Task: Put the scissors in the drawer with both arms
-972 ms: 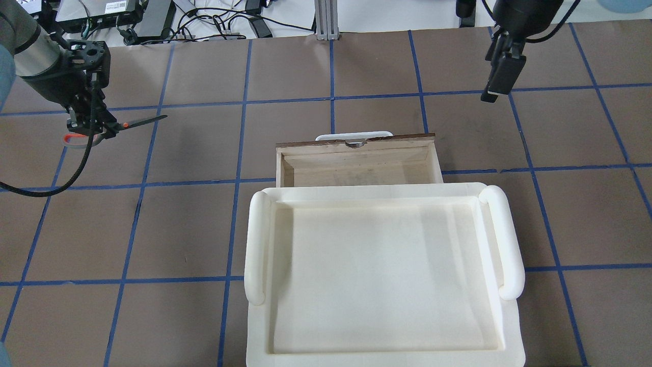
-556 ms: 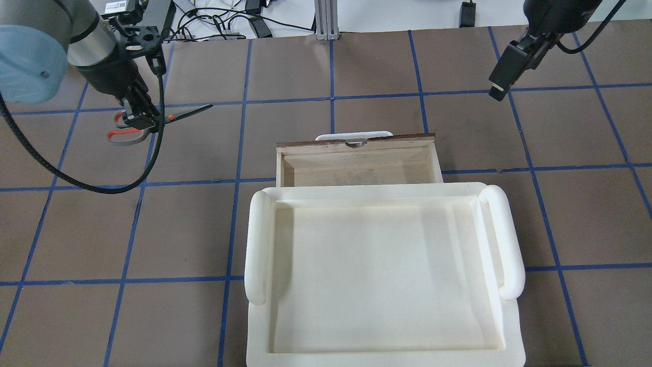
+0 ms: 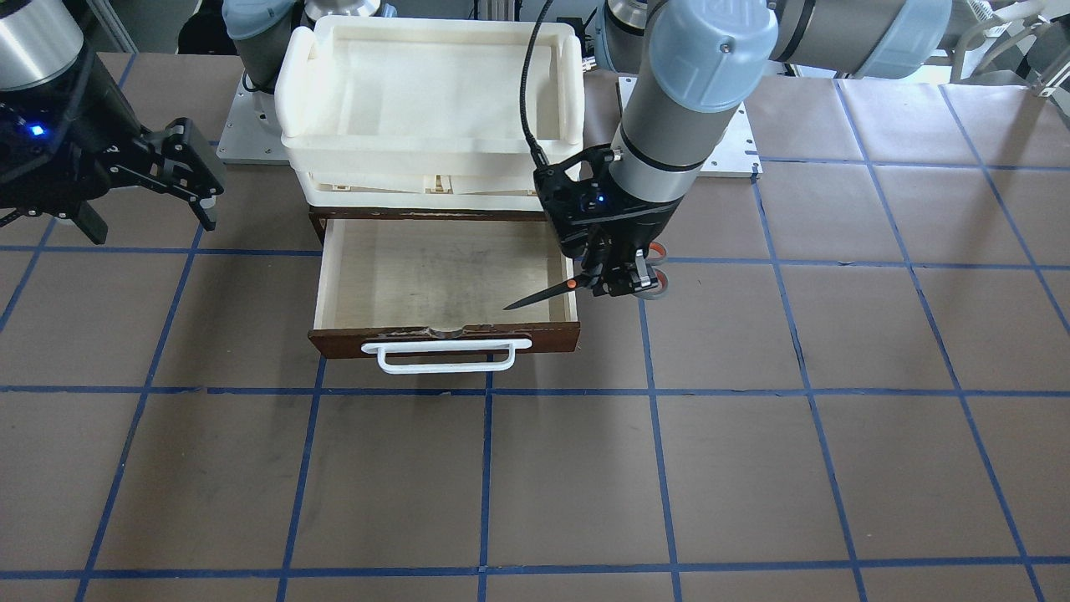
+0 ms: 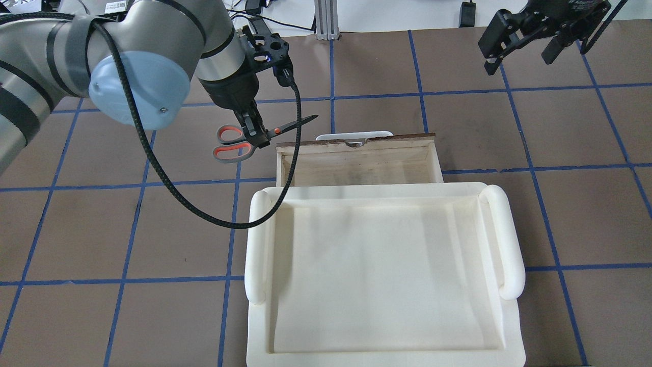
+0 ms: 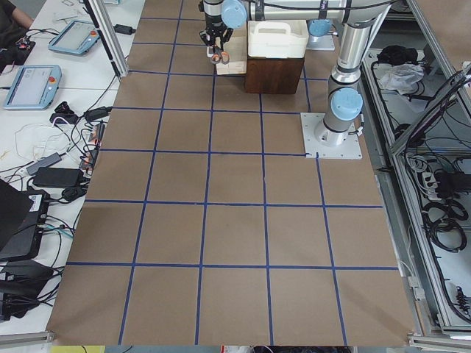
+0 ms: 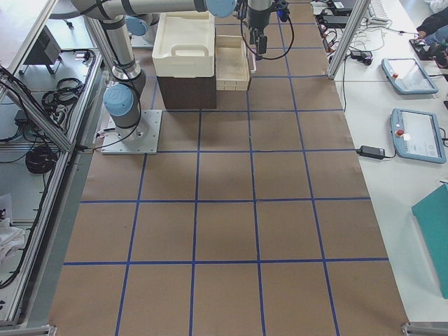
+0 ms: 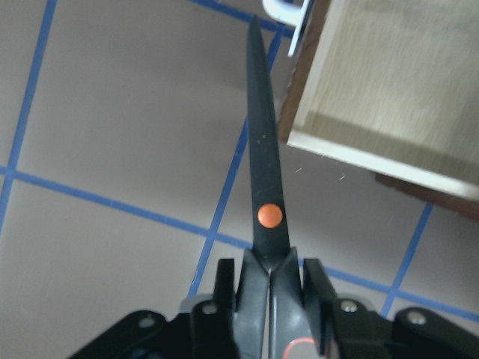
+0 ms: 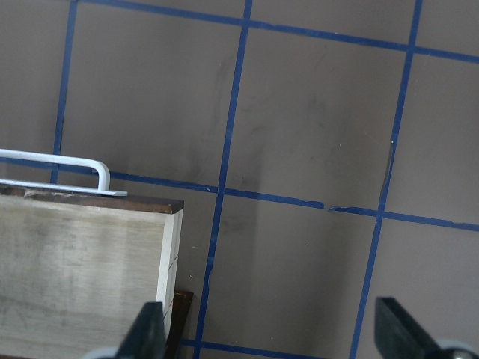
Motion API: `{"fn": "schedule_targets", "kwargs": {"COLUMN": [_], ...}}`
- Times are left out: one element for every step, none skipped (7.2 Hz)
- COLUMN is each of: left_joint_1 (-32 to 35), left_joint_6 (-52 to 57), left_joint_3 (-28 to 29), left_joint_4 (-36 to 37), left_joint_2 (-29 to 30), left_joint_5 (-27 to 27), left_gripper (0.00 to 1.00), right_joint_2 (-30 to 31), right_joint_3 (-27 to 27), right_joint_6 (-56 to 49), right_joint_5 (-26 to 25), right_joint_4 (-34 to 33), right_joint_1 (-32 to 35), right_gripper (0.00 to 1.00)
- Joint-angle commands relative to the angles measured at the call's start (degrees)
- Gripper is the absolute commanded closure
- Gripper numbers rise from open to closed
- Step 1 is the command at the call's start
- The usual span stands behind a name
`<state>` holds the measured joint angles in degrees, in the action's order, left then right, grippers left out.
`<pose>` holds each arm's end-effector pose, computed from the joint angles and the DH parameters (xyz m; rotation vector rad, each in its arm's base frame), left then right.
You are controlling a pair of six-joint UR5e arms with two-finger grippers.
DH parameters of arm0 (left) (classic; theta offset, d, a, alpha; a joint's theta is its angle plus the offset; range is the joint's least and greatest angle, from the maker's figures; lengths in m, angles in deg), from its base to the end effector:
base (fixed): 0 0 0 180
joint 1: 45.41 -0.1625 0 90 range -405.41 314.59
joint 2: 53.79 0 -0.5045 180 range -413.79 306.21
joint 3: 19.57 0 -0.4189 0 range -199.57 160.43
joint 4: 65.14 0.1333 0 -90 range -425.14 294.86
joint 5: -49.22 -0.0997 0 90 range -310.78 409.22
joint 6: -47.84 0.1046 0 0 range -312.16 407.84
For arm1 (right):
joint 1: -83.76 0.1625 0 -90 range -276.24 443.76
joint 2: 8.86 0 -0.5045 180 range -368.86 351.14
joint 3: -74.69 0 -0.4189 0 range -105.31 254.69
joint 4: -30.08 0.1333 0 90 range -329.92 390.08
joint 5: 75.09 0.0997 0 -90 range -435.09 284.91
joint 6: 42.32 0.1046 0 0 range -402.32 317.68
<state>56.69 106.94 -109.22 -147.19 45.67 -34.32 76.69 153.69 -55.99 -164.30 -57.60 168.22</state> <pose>-0.2664 -0.5505 0.4879 -1.7624 -2.4646 0.0401 0.0798 -0.5728 0.6163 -0.2233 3.1302 -0.1179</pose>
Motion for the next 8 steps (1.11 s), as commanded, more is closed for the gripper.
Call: {"fn": "schedule_targets", "kwargs": {"left_joint_1": [5.4,7.4,8.7,8.9,8.9,9.0,9.9,11.2], "left_joint_6": [-1.4,-2.4,-2.1,-1.6,0.6,1.0,0.8,0.8], "left_joint_3": [-0.8,-1.0,-1.5,-2.0,-1.9,-1.9,-1.9,-1.9], "left_joint_4": [-0.2,0.4,0.3,1.0,4.4,6.0,6.2,6.5], "left_joint_2": [0.5,1.0,1.3,2.4,3.4,4.0,5.1,5.7], "left_joint_5": [1.3,0.8,0.8,0.7,0.7,0.7,0.7,0.0], "left_gripper": [1.00,1.00,1.00,1.00,1.00,1.00,1.00,1.00], "right_joint_2": [0.0,-0.1,-0.3,-0.5,-0.5,-0.6,-0.6,-0.6], "right_joint_3": [-0.2,-0.2,-0.2,-0.2,-0.1,-0.1,-0.1,0.0], "right_joint_6": [5.8,7.2,9.4,9.0,8.6,8.4,8.4,8.5], "right_joint_5": [-0.3,-0.3,-1.5,-2.9,-2.7,-2.7,-2.4,-2.3], "right_joint_4": [-1.5,-1.4,-0.9,-1.1,-1.3,-1.4,-1.5,-1.5], "right_joint_1": [0.7,2.6,5.1,5.8,5.7,5.7,5.7,5.7], "right_gripper": [0.00,0.00,0.00,0.00,0.00,0.00,0.00,0.00]}}
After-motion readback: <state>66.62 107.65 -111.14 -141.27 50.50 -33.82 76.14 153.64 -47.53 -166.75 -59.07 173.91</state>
